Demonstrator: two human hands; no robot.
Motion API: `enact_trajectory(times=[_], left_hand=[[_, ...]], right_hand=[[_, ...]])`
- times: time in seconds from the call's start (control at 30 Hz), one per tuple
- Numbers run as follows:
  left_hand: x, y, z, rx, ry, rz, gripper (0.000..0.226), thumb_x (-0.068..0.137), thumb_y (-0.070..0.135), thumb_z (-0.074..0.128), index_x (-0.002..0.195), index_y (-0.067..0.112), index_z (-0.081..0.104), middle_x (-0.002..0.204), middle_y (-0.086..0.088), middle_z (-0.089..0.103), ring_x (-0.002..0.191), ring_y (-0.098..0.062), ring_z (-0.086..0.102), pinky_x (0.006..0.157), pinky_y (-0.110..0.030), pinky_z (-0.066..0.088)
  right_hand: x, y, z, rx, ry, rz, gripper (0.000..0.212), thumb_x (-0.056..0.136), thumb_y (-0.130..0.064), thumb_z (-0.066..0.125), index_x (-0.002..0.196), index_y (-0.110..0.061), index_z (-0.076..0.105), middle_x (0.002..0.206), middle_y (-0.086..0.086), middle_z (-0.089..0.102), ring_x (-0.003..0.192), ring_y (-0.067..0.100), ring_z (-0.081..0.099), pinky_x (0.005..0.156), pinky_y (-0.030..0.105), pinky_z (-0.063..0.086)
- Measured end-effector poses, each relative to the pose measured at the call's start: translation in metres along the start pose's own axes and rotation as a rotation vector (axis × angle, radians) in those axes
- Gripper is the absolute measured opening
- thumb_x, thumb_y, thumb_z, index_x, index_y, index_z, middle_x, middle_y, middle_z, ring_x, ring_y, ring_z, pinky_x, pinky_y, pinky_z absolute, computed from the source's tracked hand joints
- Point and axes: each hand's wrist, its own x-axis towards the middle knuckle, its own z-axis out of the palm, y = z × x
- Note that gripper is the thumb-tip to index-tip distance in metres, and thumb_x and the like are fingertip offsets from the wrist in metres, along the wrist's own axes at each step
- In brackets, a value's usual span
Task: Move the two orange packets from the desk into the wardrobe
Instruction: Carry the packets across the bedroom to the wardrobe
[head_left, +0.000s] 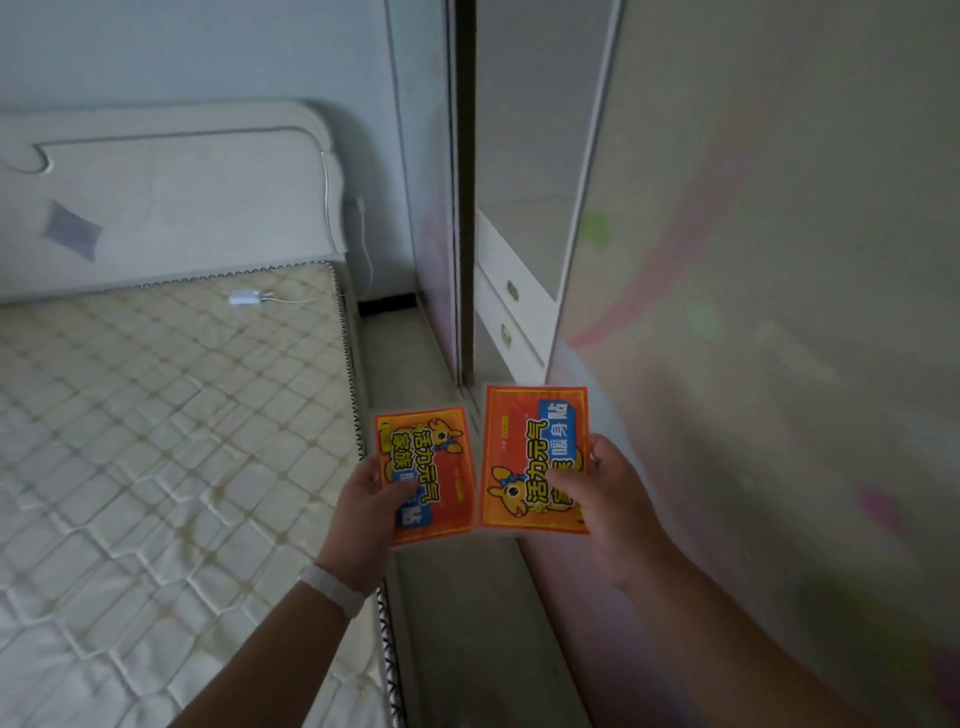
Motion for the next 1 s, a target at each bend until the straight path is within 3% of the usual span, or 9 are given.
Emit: enact_trajectory(times=[0.13,0.27,0.47,0.7,0.83,0.93,1.0], left_hand=[[0.043,0.017,-0.027,-0.029,0.058,0.008,0.026,0.082,-0.01,0.054,0.102,0.005,0.059,0.087,-0.012,0.073,0.069,-0.026,0.071,0.056,-0.038,0.058],[0.072,0.032,-0.041,-0.046,0.081,0.013,0.03,0.081,-0.008,0.056,0.109,0.002,0.056,0.097,-0.018,0.07,0.073,-0.028,0.071,0.059,-0.039,0.058],[0.104,0.046,-0.053,-0.056,0.112,0.023,0.033,0.08,-0.007,0.059,0.111,0.004,0.056,0.098,-0.016,0.071,0.079,-0.03,0.071,0.062,-0.041,0.058],[0.154,0.056,-0.065,-0.035,0.16,0.035,0.033,0.081,-0.005,0.06,0.112,0.006,0.056,0.1,-0.014,0.071,0.081,-0.03,0.071,0.067,-0.043,0.058],[0.197,0.063,-0.058,-0.031,0.192,0.053,0.029,0.082,-0.003,0.059,0.109,0.007,0.058,0.098,-0.013,0.072,0.081,-0.029,0.071,0.069,-0.045,0.058],[0.236,0.073,-0.044,-0.031,0.194,0.059,0.024,0.082,-0.004,0.058,0.099,0.013,0.061,0.094,-0.011,0.073,0.079,-0.028,0.071,0.069,-0.046,0.058],[0.264,0.08,-0.036,-0.01,0.186,0.049,0.026,0.082,-0.003,0.058,0.104,0.01,0.059,0.1,-0.016,0.072,0.083,-0.031,0.07,0.074,-0.05,0.057]], right_hand=[[0.04,-0.01,0.03,-0.055,-0.033,0.01,0.028,0.086,0.006,0.062,0.109,-0.009,0.062,0.093,0.008,0.077,0.074,0.017,0.076,0.057,0.025,0.058],[0.073,-0.021,0.049,-0.081,-0.055,0.005,0.03,0.085,0.007,0.061,0.11,-0.009,0.062,0.1,0.015,0.076,0.084,0.027,0.075,0.068,0.036,0.06],[0.12,-0.029,0.07,-0.055,-0.105,0.021,0.031,0.086,0.01,0.057,0.113,-0.007,0.061,0.096,0.013,0.074,0.076,0.024,0.073,0.062,0.033,0.06],[0.181,-0.033,0.083,-0.042,-0.148,0.037,0.03,0.086,0.006,0.059,0.104,-0.017,0.064,0.093,0.006,0.077,0.081,0.024,0.075,0.075,0.04,0.059],[0.231,-0.035,0.095,0.038,-0.181,0.084,0.034,0.086,0.006,0.058,0.116,-0.009,0.061,0.107,0.018,0.073,0.093,0.033,0.073,0.081,0.047,0.058],[0.276,-0.042,0.109,0.074,-0.199,0.084,0.032,0.086,0.005,0.059,0.113,-0.012,0.063,0.104,0.016,0.075,0.093,0.033,0.073,0.078,0.046,0.058],[0.305,-0.049,0.118,0.085,-0.194,0.076,0.029,0.086,0.004,0.061,0.108,-0.015,0.064,0.102,0.014,0.076,0.091,0.03,0.074,0.076,0.044,0.059]])
